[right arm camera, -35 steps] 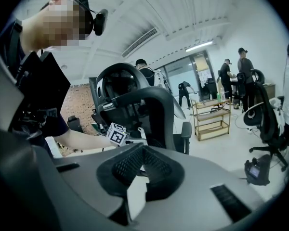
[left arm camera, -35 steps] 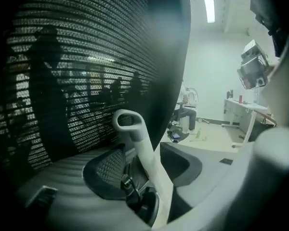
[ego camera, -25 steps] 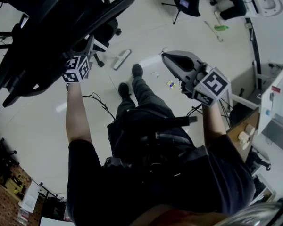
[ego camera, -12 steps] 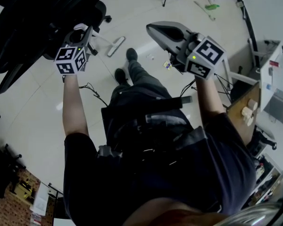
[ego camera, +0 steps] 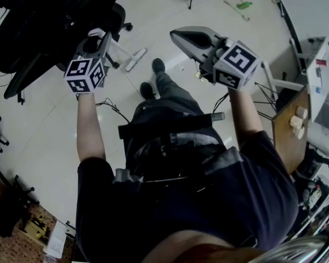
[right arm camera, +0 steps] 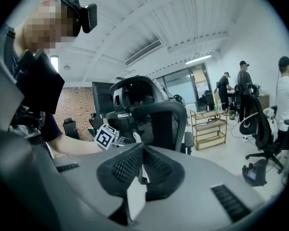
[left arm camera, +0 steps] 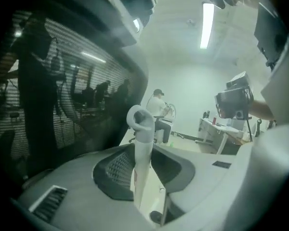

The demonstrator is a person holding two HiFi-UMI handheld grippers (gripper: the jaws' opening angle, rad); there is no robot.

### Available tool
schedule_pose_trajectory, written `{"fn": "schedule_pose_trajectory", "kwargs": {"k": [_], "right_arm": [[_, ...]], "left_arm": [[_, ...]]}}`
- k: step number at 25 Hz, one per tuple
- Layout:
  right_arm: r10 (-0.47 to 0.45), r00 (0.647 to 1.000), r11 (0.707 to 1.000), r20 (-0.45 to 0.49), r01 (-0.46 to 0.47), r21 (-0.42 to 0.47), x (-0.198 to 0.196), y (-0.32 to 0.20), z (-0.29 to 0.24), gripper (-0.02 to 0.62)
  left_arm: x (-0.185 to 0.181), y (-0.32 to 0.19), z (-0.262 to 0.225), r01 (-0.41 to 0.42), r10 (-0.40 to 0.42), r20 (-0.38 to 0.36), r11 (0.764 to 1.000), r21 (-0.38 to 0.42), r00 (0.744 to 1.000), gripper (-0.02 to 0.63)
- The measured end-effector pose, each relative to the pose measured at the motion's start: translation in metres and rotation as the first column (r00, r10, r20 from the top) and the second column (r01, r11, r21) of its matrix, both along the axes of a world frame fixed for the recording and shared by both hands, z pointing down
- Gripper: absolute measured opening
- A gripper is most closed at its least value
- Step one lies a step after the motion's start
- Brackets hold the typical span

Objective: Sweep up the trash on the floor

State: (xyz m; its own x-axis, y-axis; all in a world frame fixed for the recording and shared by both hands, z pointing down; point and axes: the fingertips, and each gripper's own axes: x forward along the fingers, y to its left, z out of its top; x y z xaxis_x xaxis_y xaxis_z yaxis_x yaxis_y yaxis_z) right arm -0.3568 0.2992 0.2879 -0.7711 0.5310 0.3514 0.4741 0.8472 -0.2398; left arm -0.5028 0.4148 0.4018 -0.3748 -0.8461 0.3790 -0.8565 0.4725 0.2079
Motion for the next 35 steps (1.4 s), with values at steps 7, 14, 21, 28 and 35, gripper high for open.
{"fn": "schedule_pose_trajectory", "kwargs": {"k": [7, 14, 21, 28, 35], "right_arm": [[-0.112, 0.993, 0.991, -0.043, 0.114, 0.062, 0.026, 0.015, 0.009, 0.103], [-0.190, 0.981, 0.974, -0.022, 0.192, 0.124, 0.008, 0.020, 0.022, 0.197], [-0.175, 0.984, 0.979, 0.028, 0.171, 0.109, 0.002, -0.019, 0.015, 0.229], [-0.216, 0.973, 0.967, 0.082, 0.201, 0.156, 0.016, -0.078, 0.012, 0.263], [-0.275, 0.959, 0.937, 0.068, 0.252, 0.242, 0.039, -0.138, 0.032, 0.115]], "left_arm": [[0.041, -0.033, -0.077, -0.080, 0.076, 0.084, 0.995, 0.052, 0.994, 0.101], [0.075, -0.076, -0.135, -0.204, 0.190, 0.134, 0.974, 0.095, 0.973, 0.101], [0.116, -0.139, -0.178, -0.270, 0.248, 0.165, 0.954, 0.131, 0.955, 0.101], [0.158, -0.214, -0.203, -0.313, 0.283, 0.205, 0.941, 0.131, 0.937, 0.101], [0.190, -0.277, -0.197, -0.321, 0.287, 0.238, 0.940, 0.119, 0.928, 0.100]]}}
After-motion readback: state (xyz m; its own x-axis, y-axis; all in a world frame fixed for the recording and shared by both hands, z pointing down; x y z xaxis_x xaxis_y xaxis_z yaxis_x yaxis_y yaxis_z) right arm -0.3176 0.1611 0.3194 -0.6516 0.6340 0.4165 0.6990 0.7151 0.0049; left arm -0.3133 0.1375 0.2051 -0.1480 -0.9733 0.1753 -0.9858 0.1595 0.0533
